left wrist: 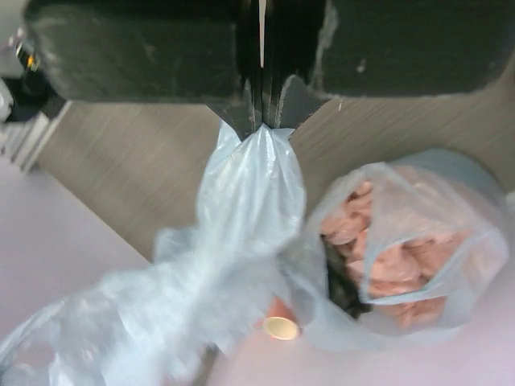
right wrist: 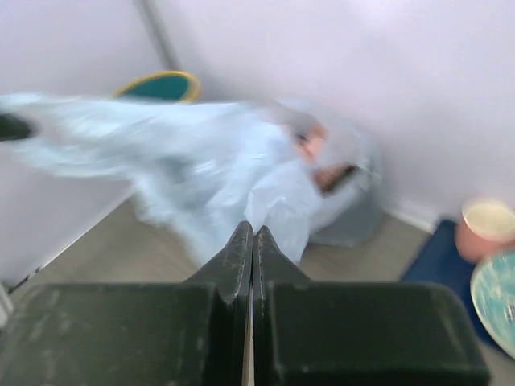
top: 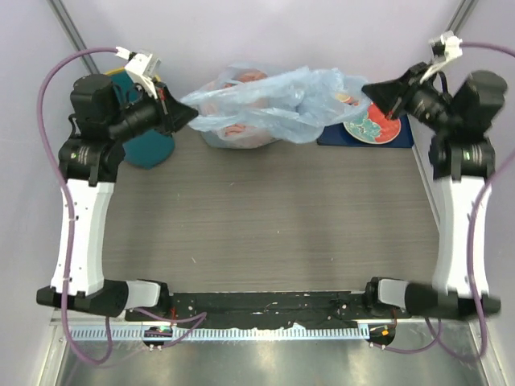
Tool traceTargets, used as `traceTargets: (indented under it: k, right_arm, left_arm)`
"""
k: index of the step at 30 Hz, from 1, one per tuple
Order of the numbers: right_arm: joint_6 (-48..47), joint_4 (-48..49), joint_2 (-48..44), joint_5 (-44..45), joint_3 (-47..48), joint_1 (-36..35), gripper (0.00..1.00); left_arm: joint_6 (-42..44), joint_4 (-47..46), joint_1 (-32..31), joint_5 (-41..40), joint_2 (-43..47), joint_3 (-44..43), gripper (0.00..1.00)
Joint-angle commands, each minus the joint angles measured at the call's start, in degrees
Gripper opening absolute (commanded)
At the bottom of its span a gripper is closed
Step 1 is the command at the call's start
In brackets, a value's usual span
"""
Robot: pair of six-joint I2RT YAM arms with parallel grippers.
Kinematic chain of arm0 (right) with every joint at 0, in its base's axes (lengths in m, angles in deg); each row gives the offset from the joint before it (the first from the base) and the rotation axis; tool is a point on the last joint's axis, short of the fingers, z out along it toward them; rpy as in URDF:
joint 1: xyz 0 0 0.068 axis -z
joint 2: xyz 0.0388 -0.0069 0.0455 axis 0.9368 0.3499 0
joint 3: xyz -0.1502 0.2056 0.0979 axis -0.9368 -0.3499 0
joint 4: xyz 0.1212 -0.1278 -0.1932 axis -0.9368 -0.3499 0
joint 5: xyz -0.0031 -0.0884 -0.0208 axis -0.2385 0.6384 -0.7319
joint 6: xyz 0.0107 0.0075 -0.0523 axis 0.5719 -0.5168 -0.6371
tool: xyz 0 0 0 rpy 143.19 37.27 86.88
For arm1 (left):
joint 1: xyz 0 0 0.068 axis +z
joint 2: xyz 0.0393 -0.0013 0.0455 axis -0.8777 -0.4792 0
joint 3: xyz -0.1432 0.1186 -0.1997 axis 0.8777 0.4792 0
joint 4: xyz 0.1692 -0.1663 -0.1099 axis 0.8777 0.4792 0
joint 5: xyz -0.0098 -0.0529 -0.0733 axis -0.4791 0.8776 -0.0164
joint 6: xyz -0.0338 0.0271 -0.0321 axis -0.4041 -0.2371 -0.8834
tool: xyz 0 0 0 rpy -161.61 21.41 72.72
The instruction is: Put the trash bags into the trash bin
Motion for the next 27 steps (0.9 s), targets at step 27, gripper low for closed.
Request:
traceTargets:
  k: [27]
  right_arm:
    - [-26.7,-20.5,-14.1,22.6,-23.2,-30.8,0.01]
  left_arm:
    - [22.3,2.3,-21.2,-2.5,11.6,30.3,0.0]
